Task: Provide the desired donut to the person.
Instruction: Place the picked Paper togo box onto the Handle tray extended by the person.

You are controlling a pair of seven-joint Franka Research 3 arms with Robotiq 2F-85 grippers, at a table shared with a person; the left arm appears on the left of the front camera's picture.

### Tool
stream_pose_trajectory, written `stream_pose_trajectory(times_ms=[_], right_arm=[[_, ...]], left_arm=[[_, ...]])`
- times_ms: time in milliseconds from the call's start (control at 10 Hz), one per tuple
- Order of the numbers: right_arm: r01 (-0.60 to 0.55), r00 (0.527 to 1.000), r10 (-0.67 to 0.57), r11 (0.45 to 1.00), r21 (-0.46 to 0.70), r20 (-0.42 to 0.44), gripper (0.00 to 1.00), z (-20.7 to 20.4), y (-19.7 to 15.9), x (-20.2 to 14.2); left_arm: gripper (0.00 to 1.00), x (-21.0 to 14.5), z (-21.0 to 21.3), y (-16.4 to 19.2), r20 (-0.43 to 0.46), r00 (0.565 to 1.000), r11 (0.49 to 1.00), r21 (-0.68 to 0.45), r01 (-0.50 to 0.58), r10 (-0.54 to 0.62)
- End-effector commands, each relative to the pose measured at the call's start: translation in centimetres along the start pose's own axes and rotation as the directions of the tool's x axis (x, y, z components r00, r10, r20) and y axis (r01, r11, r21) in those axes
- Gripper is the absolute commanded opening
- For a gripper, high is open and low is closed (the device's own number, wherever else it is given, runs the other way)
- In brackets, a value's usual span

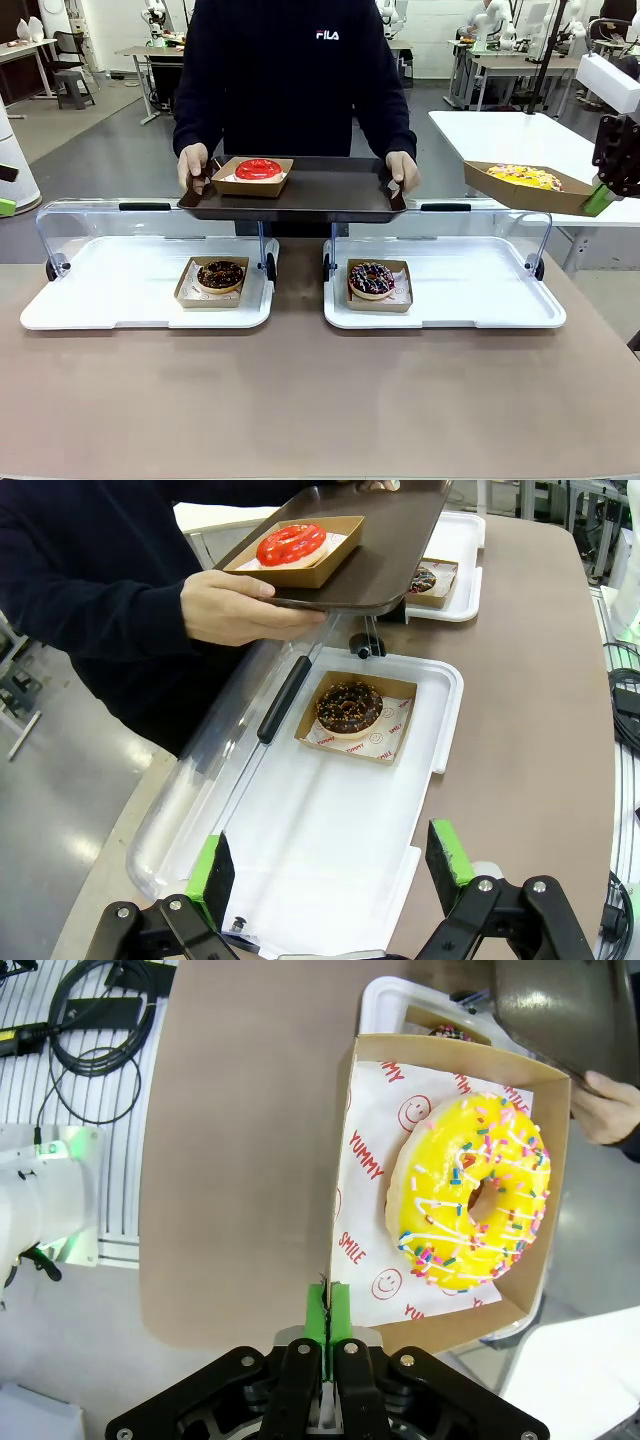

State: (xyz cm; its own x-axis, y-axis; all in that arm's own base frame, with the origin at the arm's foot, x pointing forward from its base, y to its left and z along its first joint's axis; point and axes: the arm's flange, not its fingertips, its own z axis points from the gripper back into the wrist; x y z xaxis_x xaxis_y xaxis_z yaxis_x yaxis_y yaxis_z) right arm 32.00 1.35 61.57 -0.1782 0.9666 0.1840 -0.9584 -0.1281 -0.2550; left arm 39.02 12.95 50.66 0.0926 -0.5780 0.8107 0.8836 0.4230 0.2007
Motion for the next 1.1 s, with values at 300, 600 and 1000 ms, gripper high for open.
stream_pose_trajectory(times_ms=[300,600,1000], right_arm=[[-0.017,1.0,0.017,1.0,0.0,-0.007,0.0,-0.29,-0.01,-0.22],[-0.017,1.0,0.017,1.0,0.0,-0.007,0.0,-0.29,-0.01,-0.22],[0.0,1.0,0.0,1.0,0.0,0.0,0.01,0.0,0.0,0.0]], left_arm=[[1.0,-0.07,-0.03,-0.11,0.018,1.0,1.0,0.012,0.003,-0.003],[1.0,-0.07,-0.03,-0.11,0.018,1.0,1.0,0.012,0.003,-0.003],[1.0,-0.07,-0.03,-0.11,0.018,1.0,1.0,0.012,0.003,-0.003]])
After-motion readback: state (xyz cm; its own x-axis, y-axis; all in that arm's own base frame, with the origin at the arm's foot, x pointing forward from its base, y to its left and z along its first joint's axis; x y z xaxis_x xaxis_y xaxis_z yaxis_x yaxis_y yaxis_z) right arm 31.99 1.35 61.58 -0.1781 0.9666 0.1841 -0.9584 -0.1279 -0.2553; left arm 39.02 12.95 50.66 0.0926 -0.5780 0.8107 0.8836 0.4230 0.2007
